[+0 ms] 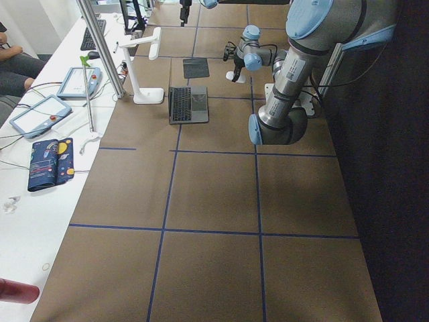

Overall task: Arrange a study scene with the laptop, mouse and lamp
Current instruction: 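Carry the white mouse with the left gripper over the black mouse pad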

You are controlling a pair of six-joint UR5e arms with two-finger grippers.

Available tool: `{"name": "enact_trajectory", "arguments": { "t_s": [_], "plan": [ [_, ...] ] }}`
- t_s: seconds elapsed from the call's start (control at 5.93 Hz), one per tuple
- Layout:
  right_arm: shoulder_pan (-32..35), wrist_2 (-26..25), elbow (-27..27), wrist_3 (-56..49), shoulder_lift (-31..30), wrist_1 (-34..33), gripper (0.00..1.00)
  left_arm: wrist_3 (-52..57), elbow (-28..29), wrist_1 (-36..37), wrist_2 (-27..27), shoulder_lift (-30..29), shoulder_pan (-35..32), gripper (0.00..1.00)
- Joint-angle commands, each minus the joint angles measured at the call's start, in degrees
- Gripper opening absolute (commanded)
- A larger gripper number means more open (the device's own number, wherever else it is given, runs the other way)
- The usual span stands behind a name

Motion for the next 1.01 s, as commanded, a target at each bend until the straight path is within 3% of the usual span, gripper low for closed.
{"name": "enact_trajectory", "arguments": {
  "t_s": [0.0,0.34,0.51,0.67,0.84],
  "plan": [
    [-0.02,0.09,-0.01,0.0,-0.2,0.02,1.0,1.88,19.72,-3.67,-2.86,-14.09,-3.22,0.08],
    [0.07,0.09,0.17,0.0,-0.56,0.02,1.0,1.81,42.37,-14.54,-2.43,-25.86,-3.66,0.08],
    [-0.02,0.09,0.17,0.0,-0.56,0.1,1.0,1.72,43.8,-14.75,-2.34,-26.81,-4.19,0.08],
    [-0.02,0.09,0.69,0.0,-0.73,0.02,1.0,1.63,51.91,-17.45,-0.95,-30.82,-4.8,0.09],
    [-0.11,0.0,2.0,0.0,-2.04,0.02,1.0,1.54,55.99,-21.65,0.19,-32.25,-4.98,0.1]
  ]
}}
